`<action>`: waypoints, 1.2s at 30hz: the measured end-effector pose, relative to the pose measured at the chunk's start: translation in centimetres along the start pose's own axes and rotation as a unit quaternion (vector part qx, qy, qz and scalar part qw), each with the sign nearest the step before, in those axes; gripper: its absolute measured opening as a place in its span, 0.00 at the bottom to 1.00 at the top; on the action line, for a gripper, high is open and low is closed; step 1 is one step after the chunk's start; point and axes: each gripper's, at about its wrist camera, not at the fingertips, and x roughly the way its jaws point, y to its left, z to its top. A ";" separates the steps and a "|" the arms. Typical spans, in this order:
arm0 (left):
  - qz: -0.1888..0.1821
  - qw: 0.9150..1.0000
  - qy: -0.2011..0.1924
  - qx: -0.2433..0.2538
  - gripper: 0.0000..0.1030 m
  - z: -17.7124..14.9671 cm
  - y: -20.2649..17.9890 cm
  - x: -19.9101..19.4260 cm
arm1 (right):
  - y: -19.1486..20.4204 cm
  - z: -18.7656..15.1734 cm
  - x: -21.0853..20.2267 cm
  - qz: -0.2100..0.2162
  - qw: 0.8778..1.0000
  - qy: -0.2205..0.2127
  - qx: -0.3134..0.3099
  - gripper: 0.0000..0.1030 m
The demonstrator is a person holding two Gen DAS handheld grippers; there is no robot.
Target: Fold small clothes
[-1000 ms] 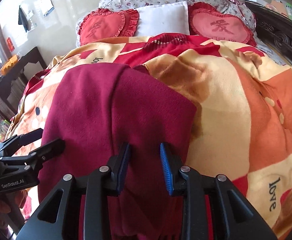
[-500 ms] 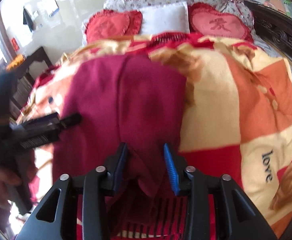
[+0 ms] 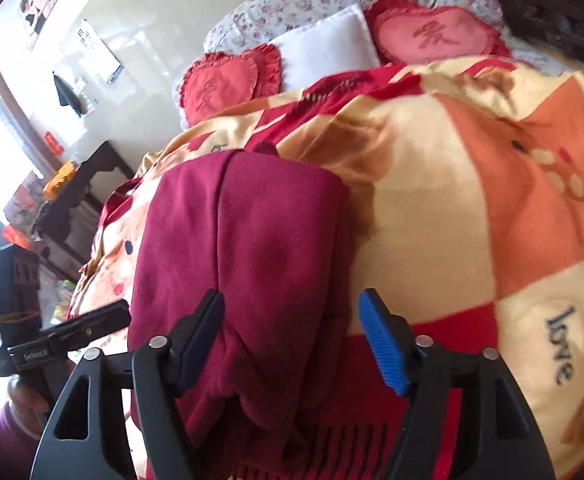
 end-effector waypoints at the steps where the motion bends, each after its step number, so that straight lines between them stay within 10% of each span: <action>1: -0.005 1.000 0.009 -0.008 0.90 -0.1 0.3 0.6 | -0.2 0.0 0.6 0.008 1.000 0.007 0.002 0.53; 9: -0.039 0.998 0.029 -0.029 0.87 -0.2 0.6 3.1 | -0.4 0.2 3.8 0.041 0.999 0.021 0.020 0.58; 14: -0.033 0.999 0.032 -0.004 0.57 -0.4 -0.8 2.7 | 0.9 0.0 3.2 0.040 0.999 0.011 0.000 0.16; 17: -0.029 0.999 0.026 0.014 0.50 -0.8 -1.5 1.0 | 1.3 0.0 1.9 0.063 0.998 0.006 0.018 0.10; 30: 0.052 0.998 0.039 0.007 0.50 -9.3 1.7 -10.9 | 10.3 -6.5 -0.4 0.152 0.986 0.063 0.010 0.10; 36: 0.066 0.996 0.026 -0.046 0.66 -13.2 5.4 -10.4 | 11.9 -10.4 3.1 0.092 0.991 0.098 -0.017 0.19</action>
